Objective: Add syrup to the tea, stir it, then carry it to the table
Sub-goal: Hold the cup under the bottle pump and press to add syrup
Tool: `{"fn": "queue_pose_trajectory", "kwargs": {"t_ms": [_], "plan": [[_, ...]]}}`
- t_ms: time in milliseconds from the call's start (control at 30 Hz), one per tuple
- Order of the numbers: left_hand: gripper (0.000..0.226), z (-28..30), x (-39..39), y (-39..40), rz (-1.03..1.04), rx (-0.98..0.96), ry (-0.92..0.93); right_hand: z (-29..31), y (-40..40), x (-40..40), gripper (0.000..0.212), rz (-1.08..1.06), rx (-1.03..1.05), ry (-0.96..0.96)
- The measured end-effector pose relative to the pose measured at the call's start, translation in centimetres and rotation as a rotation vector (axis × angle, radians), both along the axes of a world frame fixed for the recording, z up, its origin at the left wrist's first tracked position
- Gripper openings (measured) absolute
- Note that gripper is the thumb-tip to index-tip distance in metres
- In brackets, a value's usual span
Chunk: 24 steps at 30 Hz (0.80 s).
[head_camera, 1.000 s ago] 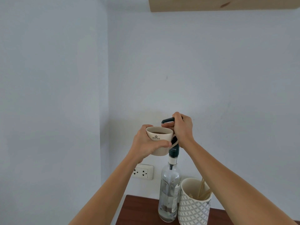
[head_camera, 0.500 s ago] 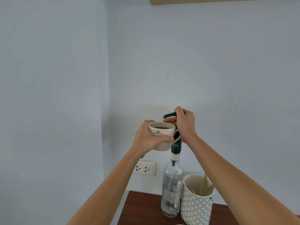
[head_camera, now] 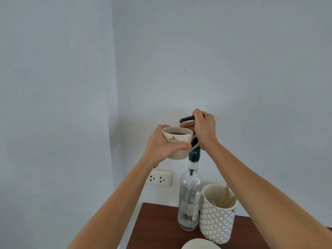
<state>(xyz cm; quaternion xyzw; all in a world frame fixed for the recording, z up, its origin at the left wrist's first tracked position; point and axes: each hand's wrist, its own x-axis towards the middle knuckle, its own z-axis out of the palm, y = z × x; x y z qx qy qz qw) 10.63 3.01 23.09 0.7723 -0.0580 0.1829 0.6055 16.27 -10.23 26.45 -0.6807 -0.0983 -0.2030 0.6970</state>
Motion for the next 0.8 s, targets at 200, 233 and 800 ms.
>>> {"fn": "queue_pose_trajectory", "kwargs": {"t_ms": [200, 233, 800], "plan": [[0.089, -0.04, 0.13, 0.04, -0.001, 0.001, 0.007, -0.08, 0.10, 0.19, 0.025, 0.005, 0.017, -0.004], [0.090, -0.06, 0.18, 0.03, 0.000, 0.001, 0.008, -0.10, 0.11, 0.23, 0.025, 0.007, 0.019, -0.004], [0.088, -0.48, 0.61, 0.07, -0.001, -0.007, 0.007, -0.51, 0.13, 0.66, 0.024, 0.006, 0.010, -0.006]]}}
